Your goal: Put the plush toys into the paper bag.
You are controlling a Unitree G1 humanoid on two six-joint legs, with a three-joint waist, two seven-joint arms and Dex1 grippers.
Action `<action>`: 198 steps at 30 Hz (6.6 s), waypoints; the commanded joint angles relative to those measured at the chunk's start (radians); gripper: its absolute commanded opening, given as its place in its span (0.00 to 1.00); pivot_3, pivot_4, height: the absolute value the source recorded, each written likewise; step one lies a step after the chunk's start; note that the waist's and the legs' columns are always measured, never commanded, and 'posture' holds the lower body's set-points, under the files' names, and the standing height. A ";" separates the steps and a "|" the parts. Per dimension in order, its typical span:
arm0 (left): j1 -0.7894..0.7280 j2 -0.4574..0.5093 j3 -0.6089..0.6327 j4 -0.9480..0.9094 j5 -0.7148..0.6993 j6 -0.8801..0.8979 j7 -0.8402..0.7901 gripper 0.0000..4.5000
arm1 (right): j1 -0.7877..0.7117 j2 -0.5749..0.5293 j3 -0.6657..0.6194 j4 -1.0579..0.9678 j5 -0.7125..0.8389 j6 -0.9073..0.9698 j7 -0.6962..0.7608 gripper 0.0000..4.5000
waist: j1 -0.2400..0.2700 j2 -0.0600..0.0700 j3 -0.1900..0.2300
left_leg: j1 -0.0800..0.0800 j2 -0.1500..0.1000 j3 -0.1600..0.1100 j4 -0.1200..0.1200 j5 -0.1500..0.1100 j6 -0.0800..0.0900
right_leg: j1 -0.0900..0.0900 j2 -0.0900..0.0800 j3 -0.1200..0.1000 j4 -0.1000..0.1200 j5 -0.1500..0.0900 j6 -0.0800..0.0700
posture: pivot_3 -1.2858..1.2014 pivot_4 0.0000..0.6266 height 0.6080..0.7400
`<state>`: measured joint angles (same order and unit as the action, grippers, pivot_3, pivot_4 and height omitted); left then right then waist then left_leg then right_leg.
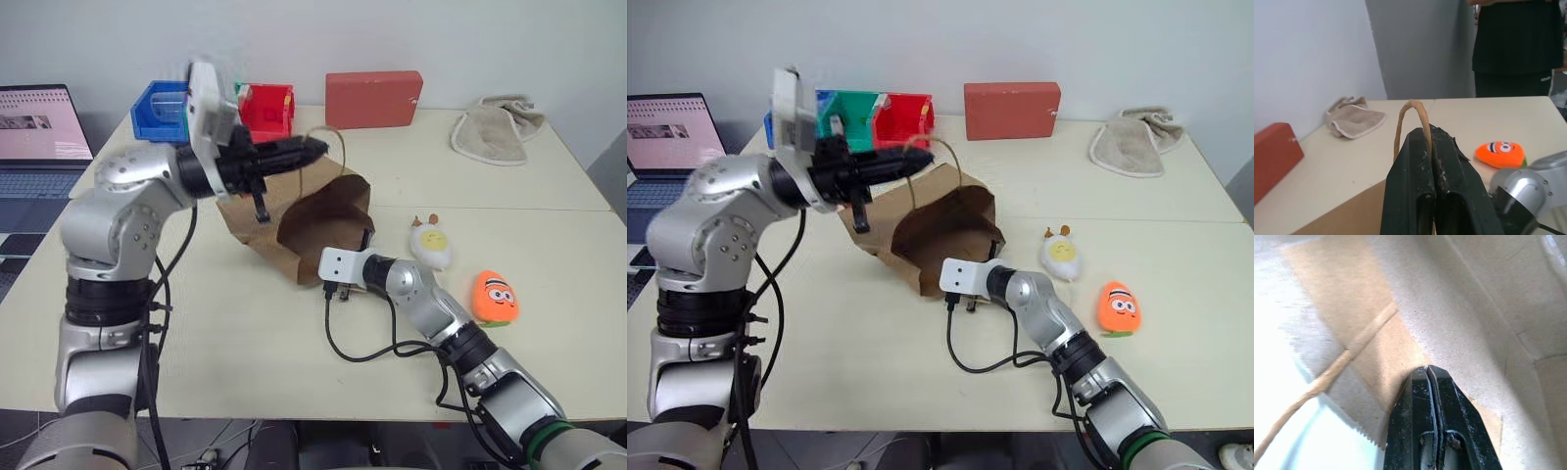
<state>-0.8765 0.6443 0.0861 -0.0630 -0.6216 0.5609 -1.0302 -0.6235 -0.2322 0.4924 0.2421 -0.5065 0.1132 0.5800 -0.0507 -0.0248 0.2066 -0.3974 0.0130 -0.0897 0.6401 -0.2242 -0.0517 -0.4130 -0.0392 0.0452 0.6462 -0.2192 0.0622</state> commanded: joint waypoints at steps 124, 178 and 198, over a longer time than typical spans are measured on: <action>0.257 -0.060 -0.052 -0.148 0.008 -0.004 0.051 0.00 | 0.258 0.044 -0.441 -0.310 0.146 -0.301 -0.762 0.01 | -0.004 0.000 0.000 | -0.001 0.000 0.001 0.000 0.000 0.000 | -0.001 0.000 0.001 0.001 0.001 -0.002 | 0.52 0.24 1.00; 0.242 -0.028 -0.050 -0.148 -0.003 0.002 0.023 0.00 | 0.235 -0.764 -0.466 -0.531 0.683 0.231 0.509 0.00 | 0.011 0.000 0.000 | 0.000 0.000 0.002 0.002 0.000 0.000 | 0.001 0.000 0.001 -0.001 0.001 -0.001 | 0.52 0.24 1.00; 0.180 -0.021 -0.049 -0.165 -0.050 0.045 -0.001 0.00 | -0.019 -0.376 -0.142 -0.528 0.585 0.346 0.301 0.00 | 0.014 0.000 0.000 | -0.003 0.000 0.002 0.002 0.000 0.000 | -0.002 0.000 0.001 -0.001 0.001 0.000 | 0.52 0.24 1.00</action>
<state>-0.6799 0.6146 0.0182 -0.1938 -0.6543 0.6057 -1.0292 -0.6219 -0.6174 0.3391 -0.2859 0.1133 0.4969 0.9040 -0.0368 -0.0248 0.2070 -0.4001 0.0134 -0.0879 0.6415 -0.2242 -0.0516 -0.4149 -0.0393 0.0463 0.6453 -0.2181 0.0617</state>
